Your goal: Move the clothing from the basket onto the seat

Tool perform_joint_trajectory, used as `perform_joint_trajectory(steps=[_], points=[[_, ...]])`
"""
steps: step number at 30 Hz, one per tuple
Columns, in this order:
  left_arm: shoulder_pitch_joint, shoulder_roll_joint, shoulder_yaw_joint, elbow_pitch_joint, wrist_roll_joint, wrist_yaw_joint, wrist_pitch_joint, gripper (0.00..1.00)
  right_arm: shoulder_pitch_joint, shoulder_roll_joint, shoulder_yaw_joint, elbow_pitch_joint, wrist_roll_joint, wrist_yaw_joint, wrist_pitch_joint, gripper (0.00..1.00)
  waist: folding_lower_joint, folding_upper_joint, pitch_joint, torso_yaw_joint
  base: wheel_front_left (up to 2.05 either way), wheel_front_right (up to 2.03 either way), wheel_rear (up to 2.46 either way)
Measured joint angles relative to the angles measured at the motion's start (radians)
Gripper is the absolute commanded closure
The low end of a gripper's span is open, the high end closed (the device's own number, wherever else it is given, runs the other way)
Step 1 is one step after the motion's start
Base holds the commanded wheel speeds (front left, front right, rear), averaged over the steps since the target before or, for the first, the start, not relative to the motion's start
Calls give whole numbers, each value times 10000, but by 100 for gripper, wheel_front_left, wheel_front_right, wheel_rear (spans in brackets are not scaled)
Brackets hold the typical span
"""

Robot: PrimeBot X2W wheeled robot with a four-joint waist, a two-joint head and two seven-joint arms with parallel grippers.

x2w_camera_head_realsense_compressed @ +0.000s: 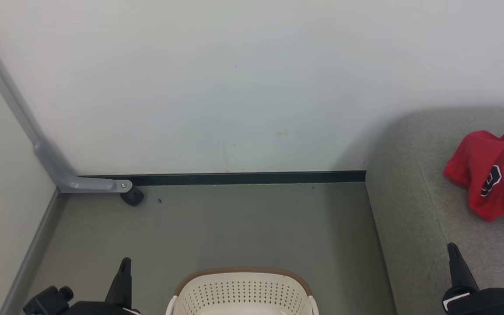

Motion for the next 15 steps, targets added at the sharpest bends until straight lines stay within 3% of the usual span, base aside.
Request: perform_joint_trajectory(steps=[15], points=[[5, -159, 679, -33, -1856, -351, 612, 100, 2, 468, -754, 77, 1820, 309, 569, 100, 0, 0, -89, -52, 0, 0, 0]])
